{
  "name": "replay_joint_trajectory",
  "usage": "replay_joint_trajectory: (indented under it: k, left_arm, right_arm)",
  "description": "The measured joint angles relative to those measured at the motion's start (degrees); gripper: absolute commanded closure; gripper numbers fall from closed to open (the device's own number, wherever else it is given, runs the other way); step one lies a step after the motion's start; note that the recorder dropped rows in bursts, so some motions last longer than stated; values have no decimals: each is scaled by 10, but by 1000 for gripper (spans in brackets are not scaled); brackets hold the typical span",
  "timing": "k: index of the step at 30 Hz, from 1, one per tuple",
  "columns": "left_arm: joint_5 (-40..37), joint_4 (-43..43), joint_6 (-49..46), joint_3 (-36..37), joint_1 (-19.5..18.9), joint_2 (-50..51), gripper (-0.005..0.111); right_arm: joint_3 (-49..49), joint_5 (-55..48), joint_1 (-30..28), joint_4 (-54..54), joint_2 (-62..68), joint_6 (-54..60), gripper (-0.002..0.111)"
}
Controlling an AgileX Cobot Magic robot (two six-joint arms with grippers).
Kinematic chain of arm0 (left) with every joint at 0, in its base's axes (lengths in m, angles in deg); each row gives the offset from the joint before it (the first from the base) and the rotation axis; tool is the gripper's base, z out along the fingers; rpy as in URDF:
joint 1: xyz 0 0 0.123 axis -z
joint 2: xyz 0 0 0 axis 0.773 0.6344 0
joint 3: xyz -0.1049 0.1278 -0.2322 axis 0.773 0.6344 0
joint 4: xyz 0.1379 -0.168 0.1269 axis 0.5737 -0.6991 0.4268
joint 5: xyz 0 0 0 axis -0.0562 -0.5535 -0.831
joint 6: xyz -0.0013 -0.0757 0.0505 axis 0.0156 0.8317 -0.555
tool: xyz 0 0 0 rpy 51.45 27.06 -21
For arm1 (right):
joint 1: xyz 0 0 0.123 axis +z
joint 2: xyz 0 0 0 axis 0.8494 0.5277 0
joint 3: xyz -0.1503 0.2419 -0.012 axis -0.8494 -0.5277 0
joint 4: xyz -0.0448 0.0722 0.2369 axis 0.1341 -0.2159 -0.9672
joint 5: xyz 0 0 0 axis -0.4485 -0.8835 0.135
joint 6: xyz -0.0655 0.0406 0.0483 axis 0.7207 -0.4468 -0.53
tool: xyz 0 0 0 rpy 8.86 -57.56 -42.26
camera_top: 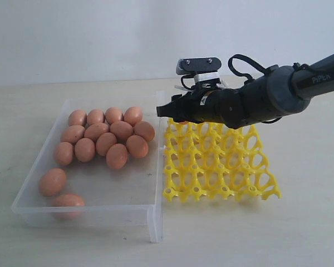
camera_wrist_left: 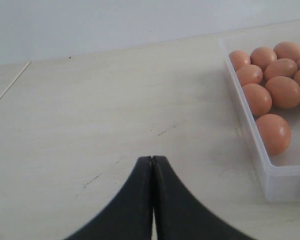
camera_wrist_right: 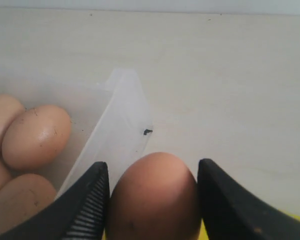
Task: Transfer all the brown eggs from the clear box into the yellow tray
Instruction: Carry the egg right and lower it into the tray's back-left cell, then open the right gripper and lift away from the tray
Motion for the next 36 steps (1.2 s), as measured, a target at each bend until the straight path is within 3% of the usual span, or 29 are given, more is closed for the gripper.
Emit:
replay_joint_trajectory:
  k: [8,16,19,36]
  left_arm:
    - [0,0,0,0,0,0,107]
    - [0,0,0,0,0,0,107]
    - [0,0,0,0,0,0,107]
    - [0,0,0,0,0,0,107]
  right_arm:
    - [2,0,0,7,6,-11,104]
    - [2,3,0,24,6,-42,65]
    - [2,3,0,26,6,-43,56]
    - [2,-33,0,26,-19,-47,54]
